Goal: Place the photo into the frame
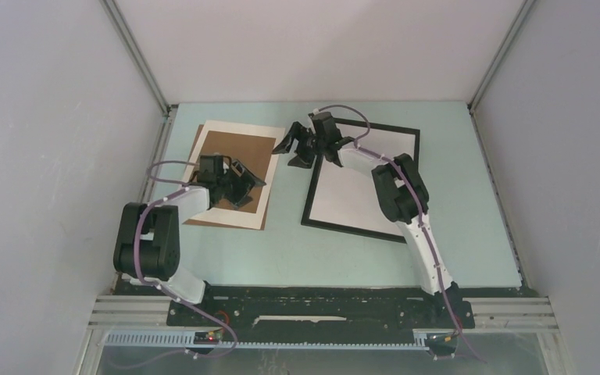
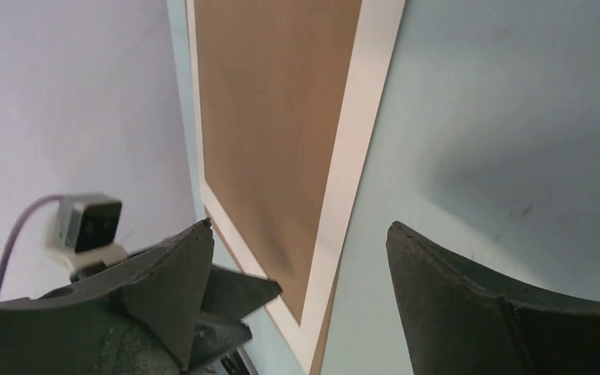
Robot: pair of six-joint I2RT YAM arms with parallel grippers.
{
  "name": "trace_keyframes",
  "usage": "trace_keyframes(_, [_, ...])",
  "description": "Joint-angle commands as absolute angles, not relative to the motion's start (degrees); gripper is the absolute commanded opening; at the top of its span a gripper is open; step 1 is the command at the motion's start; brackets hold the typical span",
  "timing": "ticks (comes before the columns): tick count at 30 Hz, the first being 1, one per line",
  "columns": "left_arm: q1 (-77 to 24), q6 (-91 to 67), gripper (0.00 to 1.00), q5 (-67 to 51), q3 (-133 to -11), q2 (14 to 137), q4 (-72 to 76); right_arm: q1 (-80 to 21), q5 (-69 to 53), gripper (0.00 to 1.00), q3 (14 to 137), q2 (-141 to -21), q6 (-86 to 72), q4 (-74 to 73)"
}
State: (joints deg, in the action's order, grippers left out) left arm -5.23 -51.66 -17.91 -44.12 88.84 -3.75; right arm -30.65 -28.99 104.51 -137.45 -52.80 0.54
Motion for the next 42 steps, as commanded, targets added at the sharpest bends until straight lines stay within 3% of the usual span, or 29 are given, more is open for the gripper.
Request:
trace_keyframes(1, [-5.3, -53.8, 0.76, -19.1, -45.9, 92.2, -0.3, -30.1, -30.2, 0.86, 116.9, -144.6, -53.8, -7.0])
trace_keyframes(19, [-5.3, -52.8, 0.76, -24.0, -47.1, 98.6, -0.2, -31.1, -32.3, 0.69, 132.0, -157.2, -60.0, -6.0])
trace_keyframes(28, [-5.2, -52.6, 0.76, -25.1, -47.6, 99.6, 1.1, -30.9, -38.9, 0.66, 125.9, -151.2, -64.7, 5.9])
trace_keyframes(42, [-7.2, -51.2, 0.77, -31.8, -49.3, 101.3, 3.8, -29.9, -36.9, 0.66, 115.5, -144.9, -60.4, 2.8])
